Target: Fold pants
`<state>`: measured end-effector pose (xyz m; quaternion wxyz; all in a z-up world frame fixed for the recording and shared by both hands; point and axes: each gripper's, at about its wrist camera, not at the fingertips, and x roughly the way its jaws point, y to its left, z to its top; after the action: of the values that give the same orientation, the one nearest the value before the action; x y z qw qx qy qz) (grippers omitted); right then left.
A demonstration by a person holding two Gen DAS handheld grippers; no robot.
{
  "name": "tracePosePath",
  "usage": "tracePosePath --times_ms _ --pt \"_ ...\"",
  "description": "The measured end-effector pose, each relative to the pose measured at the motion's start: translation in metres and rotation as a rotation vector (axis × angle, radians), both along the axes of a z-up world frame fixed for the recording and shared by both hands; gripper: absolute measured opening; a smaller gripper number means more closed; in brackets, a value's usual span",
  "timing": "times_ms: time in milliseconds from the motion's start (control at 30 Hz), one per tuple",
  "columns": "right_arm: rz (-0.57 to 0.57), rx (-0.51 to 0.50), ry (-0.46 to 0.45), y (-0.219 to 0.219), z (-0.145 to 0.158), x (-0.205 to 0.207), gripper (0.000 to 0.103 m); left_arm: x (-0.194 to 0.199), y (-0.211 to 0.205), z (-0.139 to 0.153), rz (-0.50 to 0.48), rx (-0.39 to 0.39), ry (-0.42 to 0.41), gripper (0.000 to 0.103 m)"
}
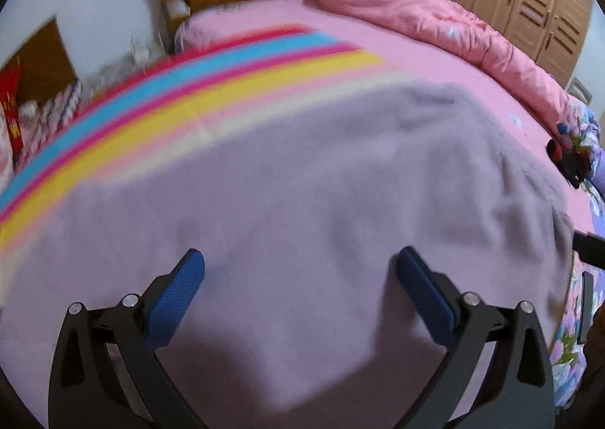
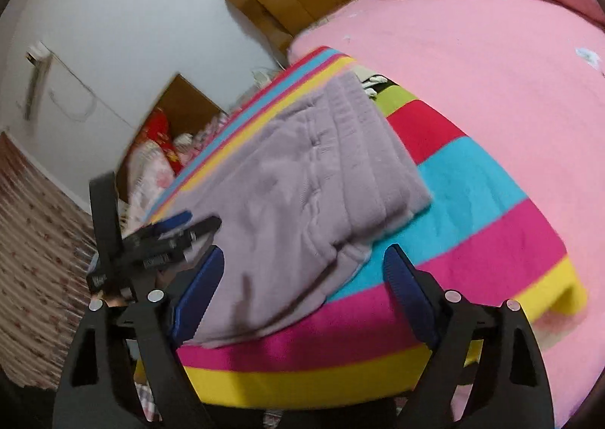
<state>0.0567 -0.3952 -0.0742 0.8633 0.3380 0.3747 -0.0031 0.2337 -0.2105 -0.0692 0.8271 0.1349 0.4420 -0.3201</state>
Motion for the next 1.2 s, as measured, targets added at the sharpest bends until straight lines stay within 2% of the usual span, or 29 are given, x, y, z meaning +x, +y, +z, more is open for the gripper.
tracePosePath --times_ms 100,200,267,333,400,533,567,633,700,767,833,900,967,1000,1033,1067,1100,1200 --pt "0.009 -0.006 0.055 0.005 0.000 0.006 0.085 0.004 0.007 -0.001 0.026 -0.027 0.021 0.101" --pt "0.056 0.118 0.070 0.013 -0.003 0.004 0.085 0.001 0.002 -0.003 0.022 0.006 0.004 0.101" --pt "0.055 0.101 0.072 0.018 -0.001 0.005 0.085 0.001 0.003 -0.003 0.023 0.000 0.008 0.101" --pt "-0.021 0.177 0.048 0.007 -0.006 0.004 0.082 0.001 0.006 -0.003 0.024 -0.012 0.012 0.101" --pt "-0.067 0.207 0.042 0.003 -0.006 0.001 0.081 0.001 0.006 -0.003 0.024 -0.011 0.011 0.101" --pt "-0.124 0.171 0.021 0.006 -0.007 0.002 0.080 0.001 0.007 -0.002 0.025 -0.018 0.014 0.101" --pt "-0.088 0.144 0.032 0.013 -0.006 0.005 0.079 0.001 0.007 -0.002 0.025 -0.018 0.014 0.101" --pt "0.026 0.150 0.052 0.024 -0.006 0.011 0.079 0.001 0.008 -0.002 0.025 -0.017 0.013 0.101" --pt "0.042 0.187 0.056 0.020 -0.006 0.012 0.075 0.001 0.007 -0.002 0.025 -0.016 0.013 0.101" --pt "-0.034 0.209 0.042 0.007 -0.010 0.010 0.062 0.001 0.007 -0.002 0.025 -0.018 0.014 0.101" --pt "-0.113 0.207 0.017 0.000 -0.015 0.011 0.054 0.000 0.007 -0.002 0.026 -0.017 0.013 0.101" --pt "-0.090 0.153 0.033 0.012 -0.009 0.017 0.060 0.000 0.007 -0.002 0.025 -0.014 0.012 0.101" --pt "-0.017 0.107 0.051 0.024 -0.006 0.026 0.059 0.000 0.007 -0.002 0.026 -0.013 0.012 0.101" --pt "-0.009 0.111 0.053 0.025 -0.007 0.027 0.055 0.000 0.007 -0.002 0.025 -0.012 0.011 0.101" --pt "-0.014 0.140 0.053 0.021 -0.011 0.026 0.044 0.000 0.007 -0.002 0.025 -0.012 0.011 0.101" --pt "-0.024 0.175 0.039 0.017 -0.014 0.024 0.040 0.000 0.007 -0.002 0.026 -0.011 0.011 0.101" --pt "-0.030 0.195 0.020 0.016 -0.017 0.022 0.039 0.001 0.008 -0.002 0.026 -0.009 0.011 0.101" --pt "-0.058 0.164 -0.022 0.024 -0.016 0.016 0.036 0.000 0.006 -0.002 0.026 -0.002 0.009 0.101"
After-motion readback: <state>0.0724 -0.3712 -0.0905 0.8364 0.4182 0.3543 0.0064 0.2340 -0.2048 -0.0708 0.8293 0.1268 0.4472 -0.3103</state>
